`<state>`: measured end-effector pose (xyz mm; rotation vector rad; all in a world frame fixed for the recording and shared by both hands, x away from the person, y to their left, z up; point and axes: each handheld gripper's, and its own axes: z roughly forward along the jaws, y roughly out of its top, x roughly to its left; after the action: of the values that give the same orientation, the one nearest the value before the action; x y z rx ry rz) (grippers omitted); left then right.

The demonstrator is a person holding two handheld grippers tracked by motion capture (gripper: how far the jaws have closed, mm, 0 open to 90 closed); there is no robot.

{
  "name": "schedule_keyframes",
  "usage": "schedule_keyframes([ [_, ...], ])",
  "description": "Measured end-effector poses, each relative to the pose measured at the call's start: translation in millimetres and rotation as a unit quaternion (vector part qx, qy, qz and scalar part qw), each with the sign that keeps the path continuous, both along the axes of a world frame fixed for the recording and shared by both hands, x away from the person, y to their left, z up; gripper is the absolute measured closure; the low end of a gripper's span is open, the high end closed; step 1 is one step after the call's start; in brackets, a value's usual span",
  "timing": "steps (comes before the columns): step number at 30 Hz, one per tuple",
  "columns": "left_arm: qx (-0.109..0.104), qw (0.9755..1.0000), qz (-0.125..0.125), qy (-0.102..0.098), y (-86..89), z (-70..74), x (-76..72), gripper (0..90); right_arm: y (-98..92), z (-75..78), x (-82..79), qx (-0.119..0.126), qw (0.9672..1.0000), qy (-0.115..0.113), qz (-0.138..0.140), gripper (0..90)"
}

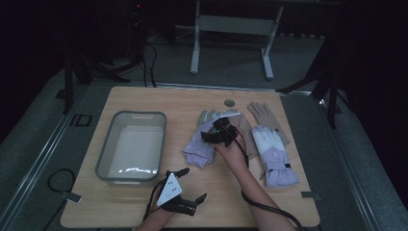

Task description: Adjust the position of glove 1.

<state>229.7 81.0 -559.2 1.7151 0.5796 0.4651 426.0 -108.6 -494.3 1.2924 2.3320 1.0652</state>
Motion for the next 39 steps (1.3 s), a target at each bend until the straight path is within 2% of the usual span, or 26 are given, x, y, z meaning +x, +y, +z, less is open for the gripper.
schedule_keyframes([
  [4, 0.002, 1.0, 0.0, -0.002, -0.3, 0.0, -0.6, 0.0, 6.3, -10.6, 5.1, -0.01, 0.9999, 0.006, -0.008, 28.5],
  [7, 0.0, 1.0, -0.001, 0.001, 0.2, 0.0, 0.2, 0.0, 11.7, -24.4, 11.0, -0.037, 0.9991, 0.007, -0.019, 28.4],
  [8, -0.001, 1.0, 0.0, 0.001, 0.3, 0.0, 0.3, 0.0, 11.7, -24.4, 11.0, -0.037, 0.9991, 0.007, -0.019, 28.4],
  [10, -0.001, 1.0, 0.0, 0.002, 0.4, 0.0, 0.4, 0.0, 14.5, -36.6, 13.7, -0.056, 0.998, 0.018, -0.024, 28.3],
  [12, -0.001, 1.0, -0.001, 0.001, 0.3, 0.0, 0.3, 0.0, 14.3, -41.8, 14.2, -0.059, 0.9976, 0.024, -0.025, 29.2],
  [14, 0.0, 1.0, 0.0, 0.001, 0.3, 0.0, 0.2, 0.0, 12.9, -42.3, 13.8, -0.065, 0.9974, 0.027, -0.014, 39.7],
  [15, 0.0, 1.0, 0.0, 0.001, 0.2, 0.0, 0.1, 0.0, 12.9, -42.3, 13.8, -0.065, 0.9974, 0.027, -0.014, 39.7],
  [16, 0.0, 1.0, 0.0, 0.001, 0.2, 0.0, 0.1, 0.0, 11.7, -42.3, 13.1, -0.066, 0.9975, 0.027, -0.002, 52.4],
  [18, 0.0, 1.0, 0.0, 0.001, 0.2, 0.0, 0.2, 0.0, 10.0, -42.5, 12.5, -0.07, 0.9972, 0.021, 0.013, 63.4],
  [19, 0.0, 1.0, 0.0, 0.001, 0.3, 0.0, 0.3, 0.0, 10.0, -42.5, 12.5, -0.07, 0.9972, 0.021, 0.013, 63.4],
  [22, 0.0, 1.0, 0.001, 0.002, 0.2, 0.0, 0.2, 0.0, 6.4, -41.9, 13.5, -0.063, 0.9974, 0.025, 0.024, 79.4],
  [24, -0.001, 1.0, 0.001, 0.002, 0.4, 0.0, 0.4, 0.0, 5.9, -41.0, 14.4, -0.057, 0.9976, 0.032, 0.021, 85.1],
  [28, -0.004, 1.0, 0.001, 0.006, 0.8, 0.0, 1.1, 0.0, 1.7, -32.9, 16.4, -0.042, 0.9981, 0.034, 0.03, 86.8],
  [30, -0.004, 1.0, 0.001, 0.005, 0.6, 0.0, 0.8, 0.0, -3.4, -22.0, 12.8, -0.043, 0.9979, 0.016, 0.046, 86.9],
  [34, -0.002, 1.0, 0.001, 0.004, 0.6, 0.0, 0.7, 0.0, -7.0, -11.2, 8.3, -0.044, 0.9976, 0.0, 0.053, 87.1],
  [35, -0.002, 1.0, 0.001, 0.004, 0.6, 0.0, 0.7, 0.0, -9.4, -4.9, 5.9, -0.041, 0.9971, -0.008, 0.064, 87.2],
  [36, -0.002, 1.0, 0.002, 0.003, 0.6, 0.0, 0.7, 0.0, -14.5, 9.7, 0.3, -0.047, 0.9957, -0.027, 0.076, 87.2],
  [39, -0.002, 1.0, 0.002, 0.004, 0.4, 0.0, 0.5, 0.0, -25.0, 27.9, -8.0, -0.056, 0.9917, -0.055, 0.102, 87.2],
])
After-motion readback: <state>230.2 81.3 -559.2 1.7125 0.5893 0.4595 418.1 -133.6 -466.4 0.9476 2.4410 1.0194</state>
